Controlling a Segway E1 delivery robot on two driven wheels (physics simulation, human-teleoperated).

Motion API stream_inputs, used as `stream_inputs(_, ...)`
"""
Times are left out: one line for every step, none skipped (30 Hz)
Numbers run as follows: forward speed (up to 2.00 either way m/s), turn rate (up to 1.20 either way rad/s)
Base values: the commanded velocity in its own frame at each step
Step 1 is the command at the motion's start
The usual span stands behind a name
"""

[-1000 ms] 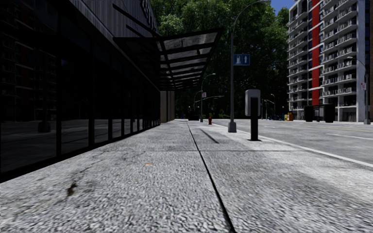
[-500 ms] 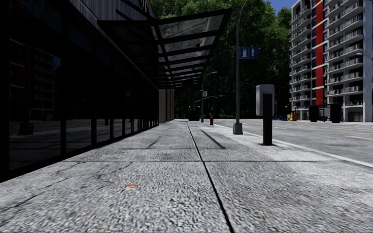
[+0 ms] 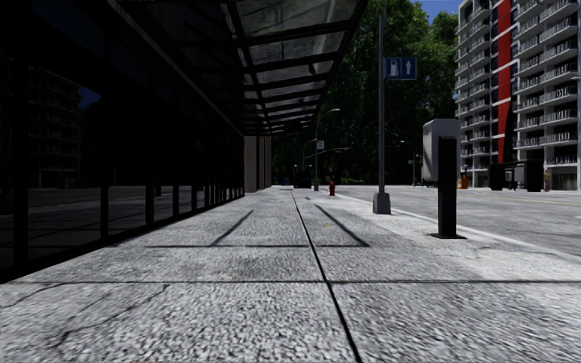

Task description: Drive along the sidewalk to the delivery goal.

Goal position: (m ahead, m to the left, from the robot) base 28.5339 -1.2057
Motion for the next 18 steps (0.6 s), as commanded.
stream_inputs(2.0, 0.0)
stream_inputs(2.0, 0.0)
stream_inputs(2.0, 0.0)
stream_inputs(2.0, 0.0)
stream_inputs(2.0, 0.0)
stream_inputs(2.0, 0.0)
stream_inputs(2.0, 0.0)
stream_inputs(2.0, 0.0)
stream_inputs(2.0, 0.0)
stream_inputs(2.0, 0.0)
stream_inputs(2.0, 0.0)
stream_inputs(2.0, 0.0)
stream_inputs(2.0, 0.0)
stream_inputs(2.0, 0.0)
stream_inputs(2.0, 0.0)
stream_inputs(2.0, 0.0)
stream_inputs(2.0, 0.0)
stream_inputs(2.0, 0.0)
